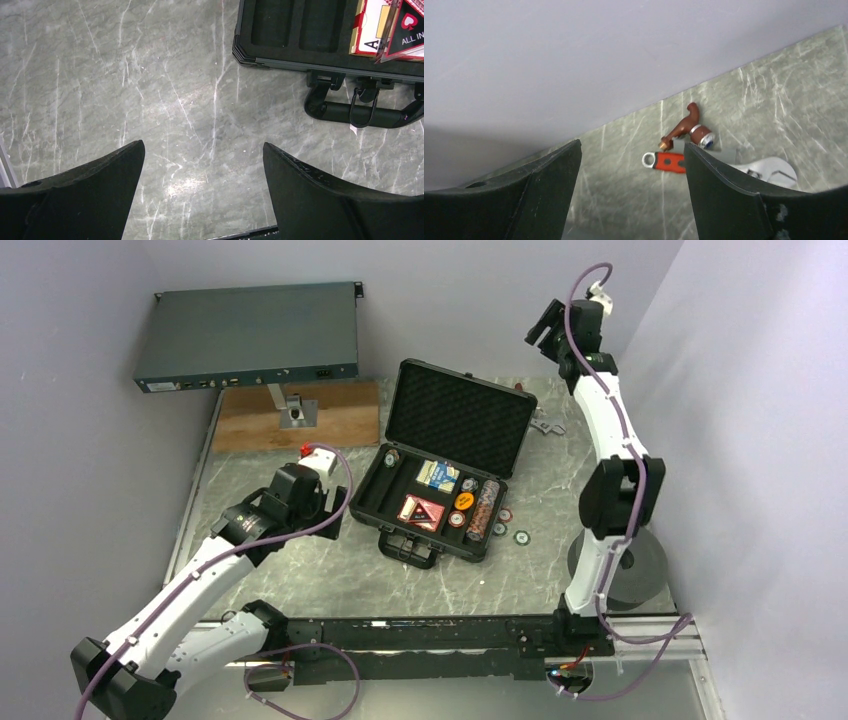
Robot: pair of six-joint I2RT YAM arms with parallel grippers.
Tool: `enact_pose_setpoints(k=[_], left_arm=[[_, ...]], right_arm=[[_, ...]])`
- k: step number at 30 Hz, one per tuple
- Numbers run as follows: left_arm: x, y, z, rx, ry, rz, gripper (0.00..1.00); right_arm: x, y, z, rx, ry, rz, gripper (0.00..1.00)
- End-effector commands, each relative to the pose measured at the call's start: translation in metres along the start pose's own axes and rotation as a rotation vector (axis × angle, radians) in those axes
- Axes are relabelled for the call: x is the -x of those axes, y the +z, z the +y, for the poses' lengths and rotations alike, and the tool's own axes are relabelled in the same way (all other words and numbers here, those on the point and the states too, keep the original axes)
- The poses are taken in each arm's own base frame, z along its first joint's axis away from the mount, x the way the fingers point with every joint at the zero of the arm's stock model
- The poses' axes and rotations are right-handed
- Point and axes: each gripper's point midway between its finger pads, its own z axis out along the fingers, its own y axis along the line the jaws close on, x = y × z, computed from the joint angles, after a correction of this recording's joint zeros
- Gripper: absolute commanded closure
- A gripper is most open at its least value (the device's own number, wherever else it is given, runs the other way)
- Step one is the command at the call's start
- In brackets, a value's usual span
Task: Pack up texas hold em set
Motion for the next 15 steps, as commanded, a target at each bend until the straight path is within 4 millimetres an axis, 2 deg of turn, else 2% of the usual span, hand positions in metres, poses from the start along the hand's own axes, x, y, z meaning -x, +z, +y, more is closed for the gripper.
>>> enact_pose_setpoints(k=[1,5,7,11,15], left_arm=[[0.013,-0.005,0.003,0.012,-0.018,-0.054,0.06],[0.014,-0.007,0.003,0.003,-0.02,-0.066,0.06],[0.014,-0.008,0.002,0.0,-0.022,-0.069,0.06],[0.016,-0.01,0.002,-0.004,-0.023,-0.079,0.06],[0.017,-0.013,0.002,-0.011,-0.027,-0.092,0.06]], right_arm=[[0.007,0.051,-0.007,0.039,-0.009,-0.06,0.24],[-0.019,0.088,-0.013,0.081,-0.016,-0.059,0.29],[-0.035,0.094,-0.01,0.124,-0.016,-0.02,0.37],[-0.068,0.09,-0.011,0.173,-0.002,0.069,0.53],[-0.096,0.076,-0.01,0.251,-0.039,0.141,0.59]])
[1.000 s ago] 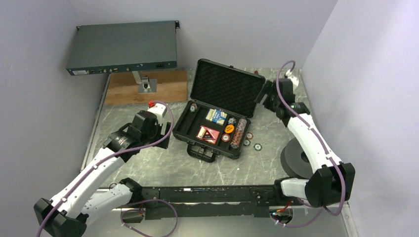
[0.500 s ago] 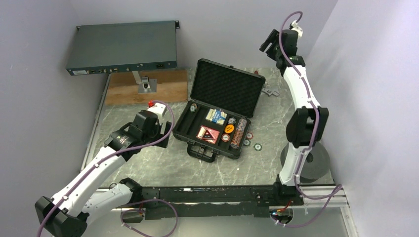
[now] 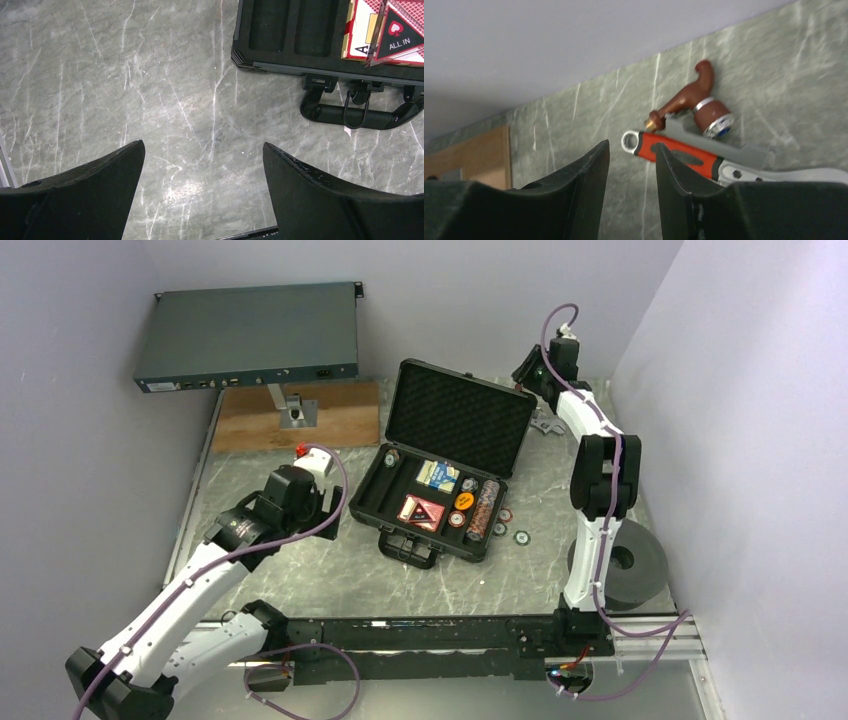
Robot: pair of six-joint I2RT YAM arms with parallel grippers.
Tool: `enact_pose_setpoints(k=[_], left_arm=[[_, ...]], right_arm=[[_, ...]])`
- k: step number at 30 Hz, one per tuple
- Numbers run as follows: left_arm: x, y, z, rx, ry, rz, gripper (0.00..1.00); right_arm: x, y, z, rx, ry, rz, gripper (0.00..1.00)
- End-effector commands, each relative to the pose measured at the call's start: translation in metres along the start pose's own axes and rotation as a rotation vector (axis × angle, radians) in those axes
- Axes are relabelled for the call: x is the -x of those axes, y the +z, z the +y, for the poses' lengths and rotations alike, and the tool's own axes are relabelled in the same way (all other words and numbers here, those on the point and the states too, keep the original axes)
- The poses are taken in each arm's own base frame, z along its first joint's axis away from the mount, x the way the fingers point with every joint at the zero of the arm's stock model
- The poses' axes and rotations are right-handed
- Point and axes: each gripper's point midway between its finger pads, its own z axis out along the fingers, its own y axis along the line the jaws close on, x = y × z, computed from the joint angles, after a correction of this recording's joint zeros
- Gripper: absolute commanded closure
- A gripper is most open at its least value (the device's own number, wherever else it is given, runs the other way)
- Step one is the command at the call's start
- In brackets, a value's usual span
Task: Pack up texas hold em set
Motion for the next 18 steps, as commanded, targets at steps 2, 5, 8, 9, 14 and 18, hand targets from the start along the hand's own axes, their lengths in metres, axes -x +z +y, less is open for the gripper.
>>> enact_pose_setpoints(k=[2,5,8,9,14,18], left_arm=[[0.014,-0.006,0.001,-0.007,-0.019,-0.061,0.06],[0.014,-0.006,0.001,-0.004,-0.021,-0.062,0.06],[0.014,-0.007,0.002,-0.001,-0.022,-0.065,0.06],[0.014,-0.007,0.002,-0.001,-0.023,-0.065,0.06],[0.014,-0.007,0.003,0.003,-0.023,-0.065,0.06],[0.014,-0.007,0.003,0.005,-0.026,-0.065,0.07]], right_arm=[[0.007,-0.032,0.04,0.2,-0.062,-0.009,0.6],[-0.007,-0.041,0.047,0.256,-0.043,0.033,0.61],[-0.013,-0.054,0.058,0.316,-0.032,0.062,0.62],[-0.013,-0.058,0.062,0.33,-0.035,0.065,0.63],[-0.018,-0.077,0.078,0.398,-0.044,0.093,0.63],[-0.025,-0.096,0.093,0.463,-0.034,0.131,0.63]])
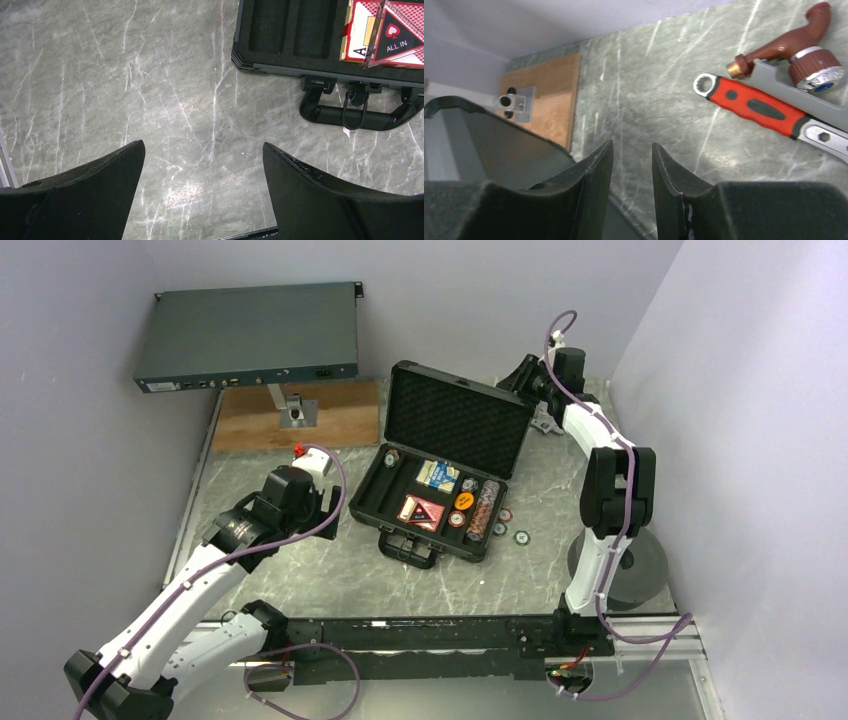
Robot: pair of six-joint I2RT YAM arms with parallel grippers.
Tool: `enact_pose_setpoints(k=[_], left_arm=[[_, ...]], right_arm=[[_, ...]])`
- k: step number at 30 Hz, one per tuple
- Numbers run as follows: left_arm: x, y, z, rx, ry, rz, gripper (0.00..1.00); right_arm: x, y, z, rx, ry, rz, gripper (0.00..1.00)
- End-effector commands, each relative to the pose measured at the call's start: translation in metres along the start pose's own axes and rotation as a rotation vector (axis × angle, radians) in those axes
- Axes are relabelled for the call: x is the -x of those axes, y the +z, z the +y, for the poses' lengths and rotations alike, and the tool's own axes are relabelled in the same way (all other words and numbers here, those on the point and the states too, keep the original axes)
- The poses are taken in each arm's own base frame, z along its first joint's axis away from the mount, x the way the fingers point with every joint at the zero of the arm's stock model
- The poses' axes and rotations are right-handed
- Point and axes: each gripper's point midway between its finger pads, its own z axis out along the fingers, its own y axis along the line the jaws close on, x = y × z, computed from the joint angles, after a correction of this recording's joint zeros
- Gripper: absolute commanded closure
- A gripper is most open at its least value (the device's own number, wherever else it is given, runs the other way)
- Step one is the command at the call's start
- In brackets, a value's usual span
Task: Pack up texas hold em set
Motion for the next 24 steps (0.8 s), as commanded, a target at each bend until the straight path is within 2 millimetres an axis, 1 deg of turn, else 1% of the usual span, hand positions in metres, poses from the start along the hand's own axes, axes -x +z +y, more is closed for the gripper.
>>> enact_pose_setpoints(k=[1,4,10,18,24], left_arm=[[0.012,-0.004,0.002,0.006,-0.02,-0.051,0.07],[0.011,-0.003,0.002,0.009,-0.019,-0.048,0.07],[0.012,-0.004,0.002,0.008,-0.022,-0.052,0.07],[0.012,-0.004,0.003,0.011,-0.024,-0.053,0.07],[0.013,-0.006,0.003,0.009,-0.026,-0.06,0.07]], right_arm=[[0.016,-0.03,0.057,0.167,-0.043,-0.023,0.63],[0.014,-0.041,0.067,0.181,-0.074,-0.02,0.63],[0.003,-0.059,0.074,0.183,-0.081,0.008,0.62],[-0.016,-0.065,0.079,0.187,-0.072,0.056,0.62],[-0.037,-0.068,0.087,0.183,-0.069,0.107,0.62]])
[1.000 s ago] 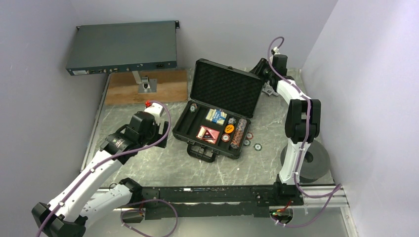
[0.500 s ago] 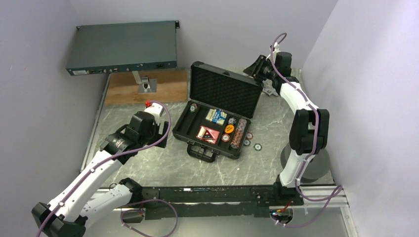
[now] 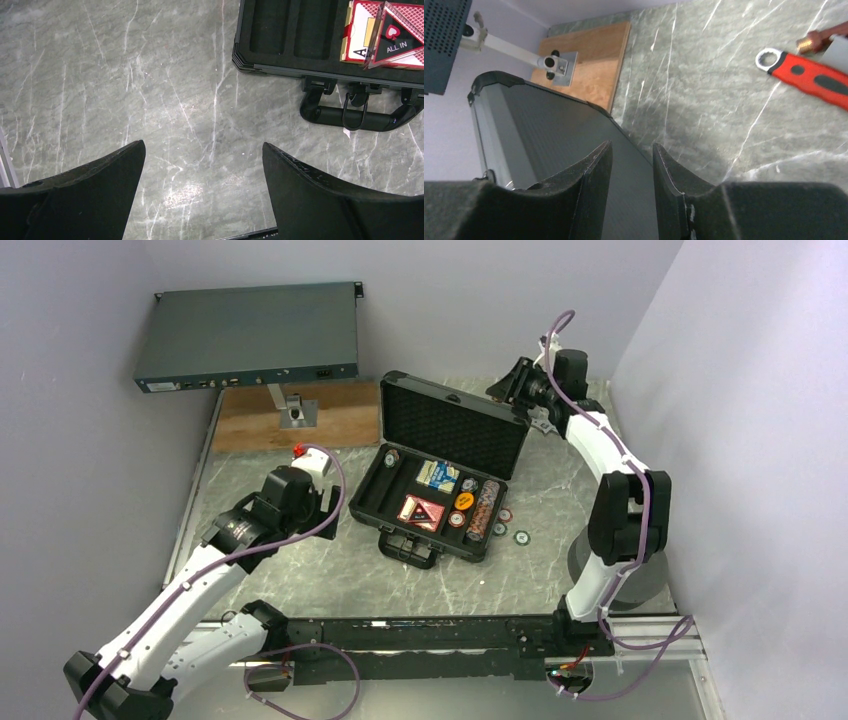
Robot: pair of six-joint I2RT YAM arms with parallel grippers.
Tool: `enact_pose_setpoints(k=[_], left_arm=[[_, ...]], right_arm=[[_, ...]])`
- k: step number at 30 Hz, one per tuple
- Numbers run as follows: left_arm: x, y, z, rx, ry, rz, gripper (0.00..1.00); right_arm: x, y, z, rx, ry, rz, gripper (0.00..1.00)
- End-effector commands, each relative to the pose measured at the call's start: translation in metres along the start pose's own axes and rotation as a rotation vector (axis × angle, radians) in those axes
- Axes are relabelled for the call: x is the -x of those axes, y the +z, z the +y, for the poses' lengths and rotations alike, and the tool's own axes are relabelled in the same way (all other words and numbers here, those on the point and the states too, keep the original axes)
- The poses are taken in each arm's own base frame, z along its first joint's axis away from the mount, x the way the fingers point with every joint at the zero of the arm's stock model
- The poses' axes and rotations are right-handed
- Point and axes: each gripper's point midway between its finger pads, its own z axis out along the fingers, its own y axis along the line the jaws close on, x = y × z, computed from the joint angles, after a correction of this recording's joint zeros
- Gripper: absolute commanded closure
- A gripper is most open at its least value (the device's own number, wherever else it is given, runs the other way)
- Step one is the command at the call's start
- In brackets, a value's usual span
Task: Pack up texas hold em set
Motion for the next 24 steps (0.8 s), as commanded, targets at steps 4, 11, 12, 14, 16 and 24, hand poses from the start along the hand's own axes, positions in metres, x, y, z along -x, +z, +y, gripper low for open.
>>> enact_pose_setpoints(k=[4,11,12,14,16,24], left_arm=[[0.012,-0.006,0.002,0.002,-0.027,-0.058,0.07],[0.012,-0.006,0.002,0.004,-0.029,-0.058,0.07],[0.012,-0.006,0.002,0.005,-0.03,-0.061,0.07],[0.013,-0.006,0.003,0.007,-0.031,-0.063,0.07],[0.013,-0.007,0.003,0.006,-0.032,-0.064,0.07],[0.012,-0.006,0.002,0.006,-0.03,-0.058,0.07]], right_arm=[[-0.043,-0.008,0.033,0.031,-0.032,0.11,0.61],[-0.091,-0.017,0.051,-0.007,-0.037,0.202,0.61],[-0.099,-0.02,0.053,-0.014,-0.04,0.213,0.61],[-0.111,-0.025,0.057,-0.027,-0.055,0.226,0.61],[-0.124,-0.03,0.058,-0.043,-0.061,0.244,0.61],[-0.142,-0.038,0.058,-0.087,-0.057,0.284,0.62]])
